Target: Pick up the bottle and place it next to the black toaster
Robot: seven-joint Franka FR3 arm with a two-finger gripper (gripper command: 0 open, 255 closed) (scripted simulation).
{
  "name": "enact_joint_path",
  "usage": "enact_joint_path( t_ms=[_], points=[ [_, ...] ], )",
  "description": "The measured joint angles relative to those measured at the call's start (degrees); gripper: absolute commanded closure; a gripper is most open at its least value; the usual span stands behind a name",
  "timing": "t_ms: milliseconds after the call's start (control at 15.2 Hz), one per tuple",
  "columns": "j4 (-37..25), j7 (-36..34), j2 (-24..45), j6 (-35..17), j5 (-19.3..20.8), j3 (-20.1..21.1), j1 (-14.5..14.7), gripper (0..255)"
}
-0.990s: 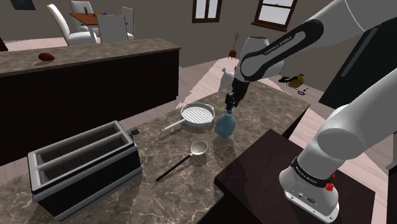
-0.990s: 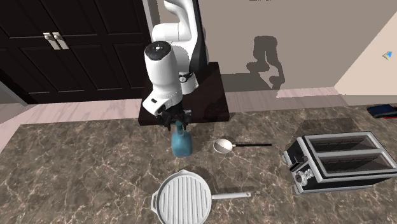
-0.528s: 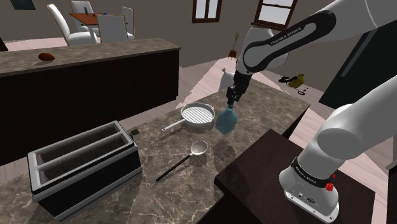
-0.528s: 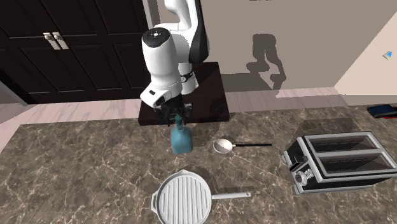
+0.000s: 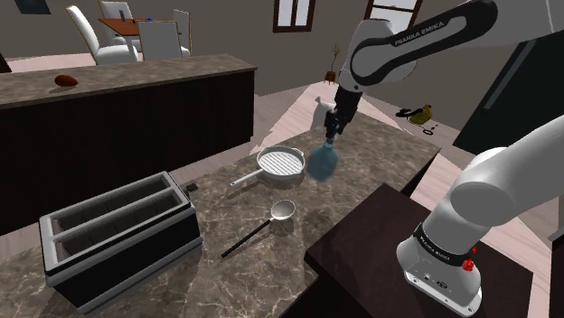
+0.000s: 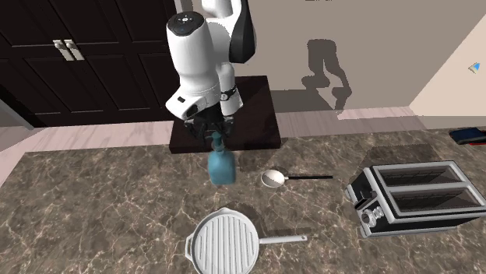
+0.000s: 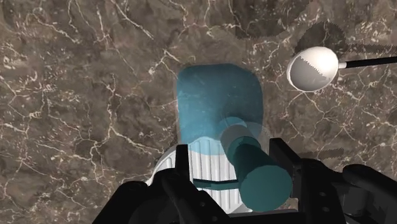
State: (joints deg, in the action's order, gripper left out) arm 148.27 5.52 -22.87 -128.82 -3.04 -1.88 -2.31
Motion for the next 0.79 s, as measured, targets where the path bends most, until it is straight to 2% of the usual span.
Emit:
enact_joint_path(
  t_ms=[792],
  points=[
    [-6.15, -0.59, -4.25, 10.39, 0.45, 0.08, -0.2, 255]
  ],
)
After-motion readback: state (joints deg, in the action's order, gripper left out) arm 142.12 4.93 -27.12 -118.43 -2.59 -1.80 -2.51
